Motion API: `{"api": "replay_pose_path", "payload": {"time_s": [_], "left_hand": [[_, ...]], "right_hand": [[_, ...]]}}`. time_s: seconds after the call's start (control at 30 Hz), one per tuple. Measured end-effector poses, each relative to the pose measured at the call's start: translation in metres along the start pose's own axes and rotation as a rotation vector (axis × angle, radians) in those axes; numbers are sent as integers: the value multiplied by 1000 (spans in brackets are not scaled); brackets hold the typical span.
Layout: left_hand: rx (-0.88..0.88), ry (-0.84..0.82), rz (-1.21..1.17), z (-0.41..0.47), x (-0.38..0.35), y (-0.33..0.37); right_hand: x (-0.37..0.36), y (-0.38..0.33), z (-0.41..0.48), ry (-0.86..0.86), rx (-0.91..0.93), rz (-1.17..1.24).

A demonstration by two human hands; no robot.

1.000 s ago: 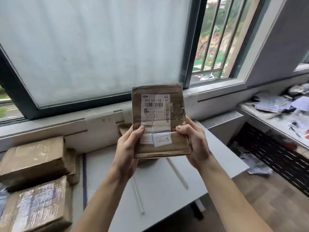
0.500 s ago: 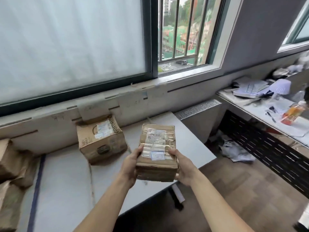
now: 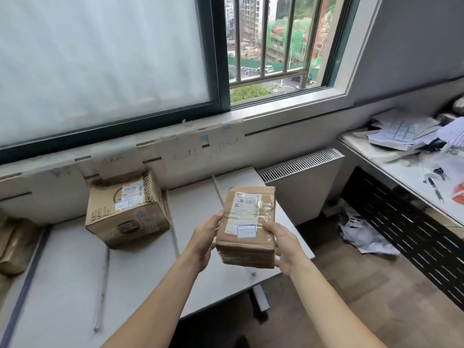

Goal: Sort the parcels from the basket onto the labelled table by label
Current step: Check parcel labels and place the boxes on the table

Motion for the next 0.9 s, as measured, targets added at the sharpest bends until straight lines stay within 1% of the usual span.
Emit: {"api": "replay_pose_path", "payload": {"time_s": [0.17,0.27,0.4,0.53,0.67,0.83,0.9], "left_hand": [[43,-3,-35,59,-18,2],[77,-45,-88,94,-35,2],[107,-32,-144,125,-49,14],[107,48,-153,154,-52,23],[80,154,-93,187,-52,28],[93,232,-146,215,-63,29],[109,250,-176,218,-76,40]], "right_hand": [[2,-21,44,24,-38,-15],[3,-38,69,24,-66,-49],[5,-67,108,46,-78,-84],[5,-80,149,59,-129,-76],[-5,-81,196,43,-194,-3],[-32,-75,252,12,-326,178],[-42,-72,269,-12,-386,214]]}}
Point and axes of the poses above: each hand's wrist, its own z-axis towards the middle knuckle, its own x-axis out of the back of the hand, y = z × x, the point moved 10 cm from there along z, towards the middle knuckle, and after that the axes turned 10 degrees about z, right-handed, at the moved point
